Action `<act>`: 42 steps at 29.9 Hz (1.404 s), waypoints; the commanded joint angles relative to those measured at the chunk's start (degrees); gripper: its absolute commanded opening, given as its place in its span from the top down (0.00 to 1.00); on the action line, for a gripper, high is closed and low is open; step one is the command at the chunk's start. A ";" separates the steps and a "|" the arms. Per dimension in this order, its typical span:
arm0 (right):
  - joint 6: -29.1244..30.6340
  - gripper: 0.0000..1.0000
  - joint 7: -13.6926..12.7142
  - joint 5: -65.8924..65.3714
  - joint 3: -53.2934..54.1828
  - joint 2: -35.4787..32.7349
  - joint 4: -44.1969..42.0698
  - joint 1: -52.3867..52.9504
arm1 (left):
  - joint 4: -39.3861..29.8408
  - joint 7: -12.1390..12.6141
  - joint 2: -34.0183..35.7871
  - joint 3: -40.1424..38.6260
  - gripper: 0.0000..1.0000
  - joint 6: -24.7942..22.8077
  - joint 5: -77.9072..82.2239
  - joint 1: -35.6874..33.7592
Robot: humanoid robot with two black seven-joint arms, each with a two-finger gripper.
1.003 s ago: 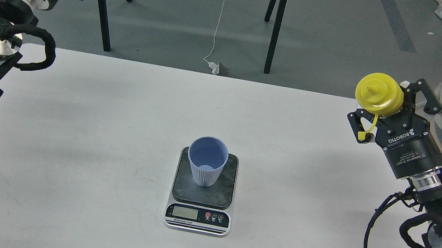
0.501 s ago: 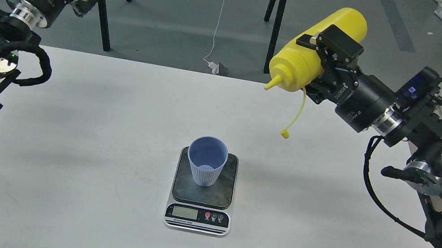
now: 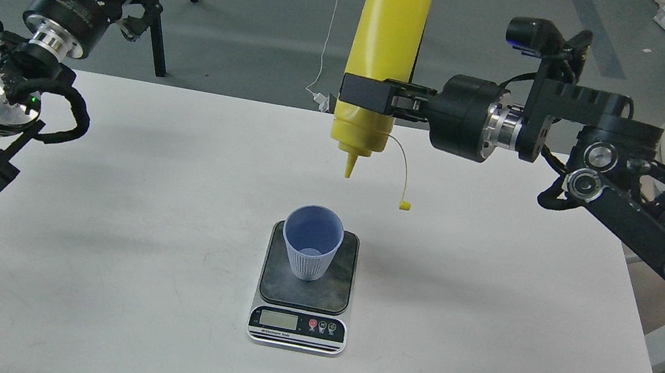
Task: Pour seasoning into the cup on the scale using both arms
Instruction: 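Swing the bottle upside down over the blue cup, then squeeze the inverted bottle nozzle into the blue cup, then turn the bottle upright and carry it back away from the cup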
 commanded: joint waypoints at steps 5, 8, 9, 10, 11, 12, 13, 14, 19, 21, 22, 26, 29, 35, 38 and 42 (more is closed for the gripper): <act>-7.48 0.69 -0.01 -13.93 -5.47 3.78 -3.16 -0.74 | -0.01 0.04 0.43 0.00 0.00 -0.93 0.09 -0.03; -9.16 0.69 -0.01 -16.15 -5.65 4.83 -4.31 -0.91 | -0.01 -0.05 0.26 0.00 0.00 -0.93 0.09 -0.03; -9.33 0.69 -0.01 -16.24 -5.65 5.01 -4.48 -1.26 | -0.01 -0.05 0.25 0.00 0.00 -0.93 0.09 -0.03; -9.42 0.69 -0.01 -16.32 -5.65 5.18 -4.48 -1.44 | -0.01 -0.05 0.17 0.00 0.00 -0.85 0.18 0.06; -9.51 0.69 -0.01 -16.41 -5.74 5.71 -4.48 -1.61 | -0.01 -0.14 0.17 0.00 0.00 -0.85 0.09 0.06; -9.68 0.70 -0.01 -16.41 -5.74 6.23 -4.48 -2.05 | -0.01 -0.05 0.25 0.00 0.00 -0.85 0.09 0.14; -10.38 0.70 -0.01 -16.67 -5.74 6.85 -4.48 -2.58 | -0.01 -0.14 0.34 0.00 0.00 -0.85 0.09 0.15; -11.17 0.70 -0.01 -17.02 -5.83 7.46 -4.57 -3.19 | -0.01 -0.14 0.52 0.00 0.00 -0.85 0.09 0.15; -12.41 0.70 -0.01 -17.73 -5.83 9.49 -5.36 -5.57 | -0.01 -0.14 0.96 0.00 0.00 -0.85 0.09 0.15; -12.67 0.70 -0.01 -18.69 -5.83 9.58 -5.45 -6.18 | -0.01 -0.14 1.31 0.00 0.00 -0.85 0.09 0.15; -13.46 0.70 -0.01 -19.39 -5.83 9.75 -5.80 -6.45 | -0.10 -0.14 1.48 0.00 0.00 -0.85 0.09 0.15; -15.92 0.70 -0.36 -21.24 -5.83 12.39 -6.51 -6.89 | -0.01 -0.14 1.75 0.00 0.00 -0.85 0.09 0.15; -16.10 0.70 -0.36 -22.56 -5.91 12.57 -6.68 -7.59 | -0.10 -0.14 1.75 0.00 0.00 -0.85 0.09 0.15; -16.36 0.70 -0.36 -22.74 -5.04 12.22 -6.42 -8.74 | -0.10 -0.14 1.75 0.00 0.00 -0.85 0.09 0.15; -15.67 0.70 -0.19 -20.12 -1.27 9.59 -6.15 -8.82 | -0.10 -0.14 1.84 -0.09 0.00 -0.85 0.09 0.06; -12.95 0.70 -0.36 -3.11 2.34 4.06 -5.89 -8.74 | -0.10 -0.05 2.36 -0.09 0.00 -0.93 0.09 -0.03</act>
